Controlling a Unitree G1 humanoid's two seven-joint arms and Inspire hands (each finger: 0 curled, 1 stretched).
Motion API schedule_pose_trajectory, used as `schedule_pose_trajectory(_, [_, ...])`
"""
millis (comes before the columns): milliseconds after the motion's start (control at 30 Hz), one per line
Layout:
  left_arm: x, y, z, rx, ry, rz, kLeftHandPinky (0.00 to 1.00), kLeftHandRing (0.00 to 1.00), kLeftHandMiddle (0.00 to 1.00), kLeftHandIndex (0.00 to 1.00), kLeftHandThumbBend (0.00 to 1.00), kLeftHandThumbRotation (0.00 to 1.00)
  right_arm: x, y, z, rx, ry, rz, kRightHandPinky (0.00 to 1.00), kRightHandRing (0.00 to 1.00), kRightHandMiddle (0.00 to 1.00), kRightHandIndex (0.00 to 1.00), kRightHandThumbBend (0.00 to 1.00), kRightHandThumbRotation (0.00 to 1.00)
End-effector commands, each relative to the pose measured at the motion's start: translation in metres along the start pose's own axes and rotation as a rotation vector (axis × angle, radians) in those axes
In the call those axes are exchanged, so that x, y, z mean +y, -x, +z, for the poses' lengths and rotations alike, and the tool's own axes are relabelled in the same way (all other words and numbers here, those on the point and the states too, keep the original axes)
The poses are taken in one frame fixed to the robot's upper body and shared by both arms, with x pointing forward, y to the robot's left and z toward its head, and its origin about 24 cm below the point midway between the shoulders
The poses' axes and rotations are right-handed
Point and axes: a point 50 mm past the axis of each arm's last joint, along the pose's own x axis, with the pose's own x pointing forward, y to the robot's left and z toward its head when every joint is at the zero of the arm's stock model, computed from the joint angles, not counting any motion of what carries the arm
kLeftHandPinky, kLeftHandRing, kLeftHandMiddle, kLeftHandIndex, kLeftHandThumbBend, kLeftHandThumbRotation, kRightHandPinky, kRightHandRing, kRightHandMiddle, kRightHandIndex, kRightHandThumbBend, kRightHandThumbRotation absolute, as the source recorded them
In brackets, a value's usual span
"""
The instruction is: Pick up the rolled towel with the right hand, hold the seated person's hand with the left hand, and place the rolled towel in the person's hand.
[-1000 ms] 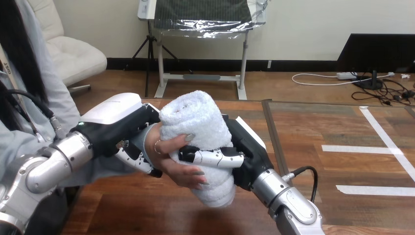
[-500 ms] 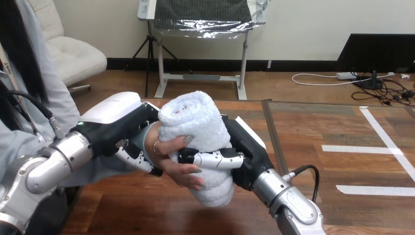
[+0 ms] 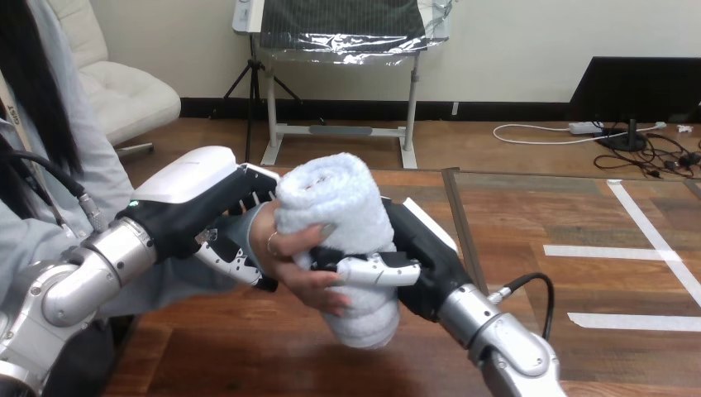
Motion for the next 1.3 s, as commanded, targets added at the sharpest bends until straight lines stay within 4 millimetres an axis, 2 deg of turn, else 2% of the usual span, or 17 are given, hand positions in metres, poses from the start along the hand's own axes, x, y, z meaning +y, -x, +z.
schedule_pose_trajectory(0, [0.024,-0.001,0.014,-0.059,-0.036,0.110,0.52,0.58,0.62,0.67,0.96,0.03,-0.006,-0.019,0.028,-0.087,0.069,0.040,0.82,0.88,0.89,0.96,0.99,0.66])
schedule_pose_trajectory(167, [0.023,0.004,0.014,-0.052,-0.034,0.111,0.56,0.63,0.67,0.73,0.99,0.06,-0.012,-0.016,0.027,-0.078,0.084,0.031,0.86,0.91,0.92,0.99,1.00,0.76])
schedule_pose_trajectory(500, [0.018,0.014,0.011,-0.045,-0.026,0.106,0.60,0.69,0.74,0.80,1.00,0.12,-0.028,-0.010,0.025,-0.054,0.073,0.026,0.89,0.93,0.94,1.00,0.99,0.84])
schedule_pose_trajectory(600, [0.015,0.017,0.010,-0.042,-0.020,0.110,0.62,0.71,0.76,0.81,1.00,0.16,-0.032,-0.008,0.024,-0.046,0.072,0.025,0.90,0.93,0.94,1.00,0.98,0.85])
schedule_pose_trajectory(733, [0.013,0.020,0.009,-0.031,-0.011,0.108,0.71,0.77,0.80,0.84,1.00,0.22,-0.037,-0.005,0.024,-0.036,0.078,0.020,0.91,0.93,0.93,1.00,0.98,0.88])
schedule_pose_trajectory(1033, [0.009,0.028,0.007,0.001,0.018,0.098,0.82,0.85,0.87,0.88,1.00,0.28,-0.048,0.001,0.023,-0.020,0.060,0.005,0.93,0.92,0.92,0.99,0.97,0.88])
schedule_pose_trajectory(1267, [0.004,0.034,0.006,0.013,0.037,0.095,0.86,0.88,0.90,0.91,1.00,0.33,-0.055,0.005,0.022,-0.019,0.044,-0.022,0.94,0.92,0.91,0.98,0.99,0.85])
